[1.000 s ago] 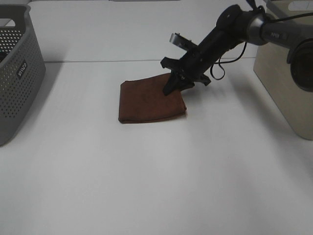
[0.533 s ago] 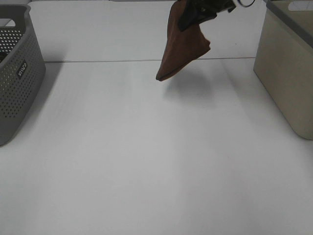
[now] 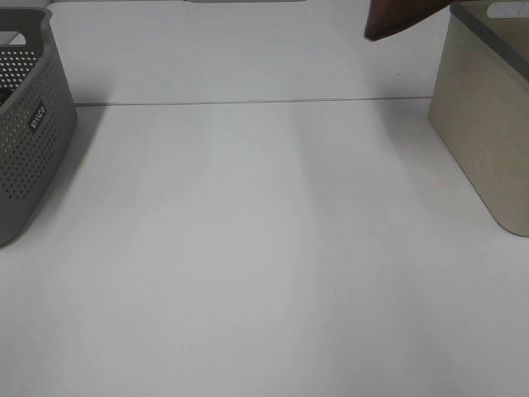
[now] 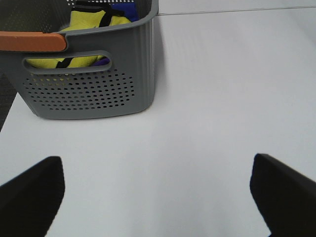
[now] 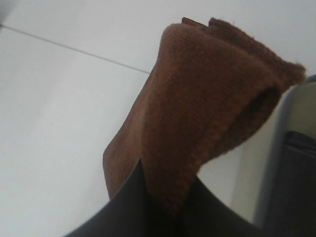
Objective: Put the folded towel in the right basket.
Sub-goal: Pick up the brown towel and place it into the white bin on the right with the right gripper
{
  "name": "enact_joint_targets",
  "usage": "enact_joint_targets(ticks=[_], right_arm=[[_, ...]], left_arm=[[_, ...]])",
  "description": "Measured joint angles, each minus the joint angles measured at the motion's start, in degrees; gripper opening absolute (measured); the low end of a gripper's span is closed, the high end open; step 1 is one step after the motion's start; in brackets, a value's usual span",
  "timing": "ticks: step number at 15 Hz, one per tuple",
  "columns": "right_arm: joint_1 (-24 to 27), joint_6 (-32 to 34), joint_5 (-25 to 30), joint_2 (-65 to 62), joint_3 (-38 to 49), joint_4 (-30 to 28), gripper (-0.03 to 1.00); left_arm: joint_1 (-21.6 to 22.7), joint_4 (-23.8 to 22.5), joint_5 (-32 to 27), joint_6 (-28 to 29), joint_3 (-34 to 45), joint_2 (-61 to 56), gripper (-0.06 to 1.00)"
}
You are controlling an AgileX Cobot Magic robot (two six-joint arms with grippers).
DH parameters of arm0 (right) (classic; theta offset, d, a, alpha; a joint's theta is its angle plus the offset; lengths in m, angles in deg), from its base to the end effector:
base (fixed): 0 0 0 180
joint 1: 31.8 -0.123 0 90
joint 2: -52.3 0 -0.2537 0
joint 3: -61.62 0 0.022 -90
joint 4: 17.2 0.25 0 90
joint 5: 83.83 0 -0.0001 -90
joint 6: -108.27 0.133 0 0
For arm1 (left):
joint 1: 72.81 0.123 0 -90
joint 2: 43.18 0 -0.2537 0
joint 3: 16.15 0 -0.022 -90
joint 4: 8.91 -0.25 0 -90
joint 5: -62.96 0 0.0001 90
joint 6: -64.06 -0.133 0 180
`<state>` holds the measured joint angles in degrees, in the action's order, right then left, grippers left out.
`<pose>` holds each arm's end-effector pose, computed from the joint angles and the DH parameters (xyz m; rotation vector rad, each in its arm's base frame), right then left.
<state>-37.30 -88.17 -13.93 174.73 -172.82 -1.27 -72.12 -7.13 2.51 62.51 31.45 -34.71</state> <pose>0.4416 0.0770 0.3569 -0.4576 2.3297 0.2672 0.0632 -0.0028 0.2587 0.0167 2.0332 -0.0125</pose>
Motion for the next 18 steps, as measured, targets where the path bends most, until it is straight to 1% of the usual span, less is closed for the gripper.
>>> enact_joint_targets(ticks=[4, 5, 7, 10, 14, 16, 17, 18], right_arm=[[11.63, 0.06, 0.06, -4.24, 0.00, -0.23, 0.09], [13.12, 0.06, 0.06, -4.53, 0.00, -0.29, 0.09], [17.70, 0.52, 0.06, -4.53, 0.00, -0.46, 0.09], [20.74, 1.32, 0.11, -2.69, 0.00, -0.57, 0.09], [20.80, 2.41, 0.06, 1.78, 4.93, -0.34, 0.09], [20.80, 2.92, 0.06, 3.90, 7.05, -0.40, 0.19], [20.80, 2.98, 0.06, 4.58, 7.91, -0.40, 0.27], [20.80, 3.04, 0.00, 5.33, 8.08, -0.46, 0.37]], left_arm=[[0.00, 0.00, 0.00, 0.00, 0.00, 0.00, 0.97], [0.00, 0.00, 0.00, 0.00, 0.00, 0.00, 0.97], [0.00, 0.00, 0.00, 0.00, 0.00, 0.00, 0.97], [0.00, 0.00, 0.00, 0.00, 0.00, 0.00, 0.97], [0.00, 0.00, 0.00, 0.00, 0.00, 0.00, 0.97], [0.00, 0.00, 0.00, 0.00, 0.00, 0.00, 0.97], [0.00, 0.00, 0.00, 0.00, 0.00, 0.00, 0.97], [0.00, 0.00, 0.00, 0.00, 0.00, 0.00, 0.97]])
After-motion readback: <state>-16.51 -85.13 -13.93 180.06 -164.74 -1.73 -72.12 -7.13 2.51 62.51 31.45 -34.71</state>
